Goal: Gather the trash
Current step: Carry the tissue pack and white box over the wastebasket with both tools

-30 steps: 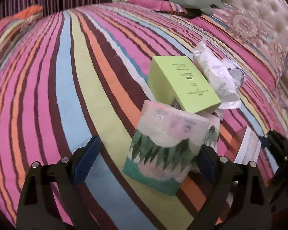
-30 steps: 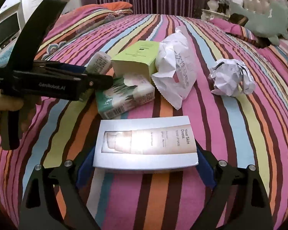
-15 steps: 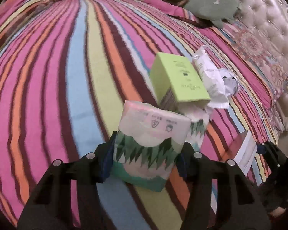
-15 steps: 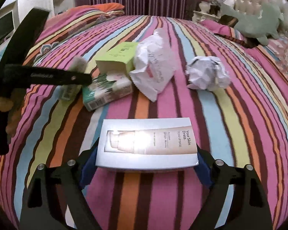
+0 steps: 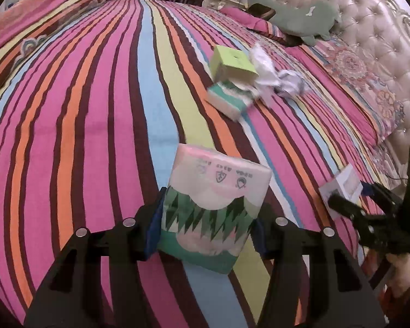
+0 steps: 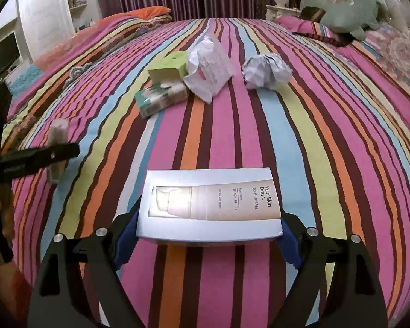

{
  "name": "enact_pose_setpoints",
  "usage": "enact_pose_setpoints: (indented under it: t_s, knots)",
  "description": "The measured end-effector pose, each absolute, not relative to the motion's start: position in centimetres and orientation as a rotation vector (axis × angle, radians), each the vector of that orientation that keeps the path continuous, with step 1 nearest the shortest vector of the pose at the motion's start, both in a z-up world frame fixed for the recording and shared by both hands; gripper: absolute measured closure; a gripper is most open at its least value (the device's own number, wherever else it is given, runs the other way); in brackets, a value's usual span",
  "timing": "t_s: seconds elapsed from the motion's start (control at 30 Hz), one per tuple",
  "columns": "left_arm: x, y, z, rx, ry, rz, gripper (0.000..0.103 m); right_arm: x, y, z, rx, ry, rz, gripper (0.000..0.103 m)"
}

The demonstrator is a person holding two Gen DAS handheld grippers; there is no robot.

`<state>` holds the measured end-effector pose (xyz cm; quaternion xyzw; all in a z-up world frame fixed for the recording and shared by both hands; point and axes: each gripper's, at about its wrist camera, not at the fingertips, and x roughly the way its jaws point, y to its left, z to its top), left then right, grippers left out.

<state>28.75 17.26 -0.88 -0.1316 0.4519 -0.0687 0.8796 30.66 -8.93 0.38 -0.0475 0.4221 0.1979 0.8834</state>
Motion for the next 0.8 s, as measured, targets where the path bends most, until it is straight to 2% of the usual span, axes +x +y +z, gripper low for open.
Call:
enact_pose_setpoints:
  t_s: [0.8]
  knots:
    - [12.2, 7.4, -1.1, -0.255, 0.959, -0.227, 0.05, 18.1, -14.8, 0.6, 0.039, 0.903, 0.436, 0.022]
